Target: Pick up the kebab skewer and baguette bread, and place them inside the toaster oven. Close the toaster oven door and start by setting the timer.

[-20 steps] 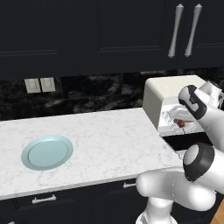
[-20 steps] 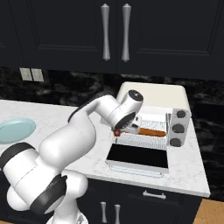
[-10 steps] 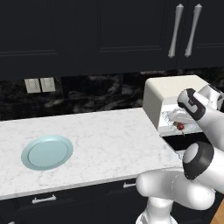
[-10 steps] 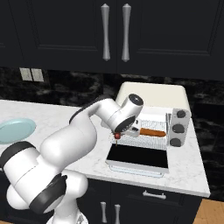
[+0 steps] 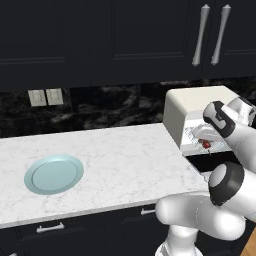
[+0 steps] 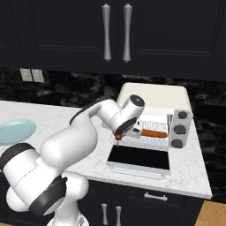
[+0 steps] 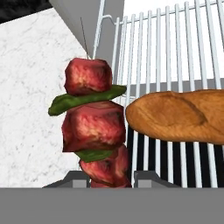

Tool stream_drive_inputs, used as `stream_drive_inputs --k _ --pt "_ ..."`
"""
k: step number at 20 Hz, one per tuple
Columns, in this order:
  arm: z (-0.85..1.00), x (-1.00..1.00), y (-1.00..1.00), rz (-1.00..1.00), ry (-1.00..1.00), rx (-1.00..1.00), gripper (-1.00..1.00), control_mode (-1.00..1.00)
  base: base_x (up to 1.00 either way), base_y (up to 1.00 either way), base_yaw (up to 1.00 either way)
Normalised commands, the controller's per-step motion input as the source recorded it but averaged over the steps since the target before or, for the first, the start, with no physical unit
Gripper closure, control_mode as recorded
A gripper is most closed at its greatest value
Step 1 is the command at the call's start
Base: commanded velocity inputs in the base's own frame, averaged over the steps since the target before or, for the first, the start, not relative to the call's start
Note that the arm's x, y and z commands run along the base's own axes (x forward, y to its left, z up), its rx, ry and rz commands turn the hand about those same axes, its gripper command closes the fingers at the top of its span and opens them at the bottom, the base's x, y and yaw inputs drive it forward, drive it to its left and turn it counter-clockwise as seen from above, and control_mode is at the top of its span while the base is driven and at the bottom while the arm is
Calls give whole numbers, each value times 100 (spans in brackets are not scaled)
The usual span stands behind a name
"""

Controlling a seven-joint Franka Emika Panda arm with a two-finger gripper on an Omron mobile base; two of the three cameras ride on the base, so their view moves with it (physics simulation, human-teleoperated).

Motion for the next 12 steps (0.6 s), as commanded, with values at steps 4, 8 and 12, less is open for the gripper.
stream_drive_inputs --k 4,8,12 --pt "0 0 0 0 0 0 100 -100 0 0 0" --pt "0 4 0 0 0 0 100 -100 0 0 0" --pt "0 18 0 0 0 0 100 -100 0 0 0"
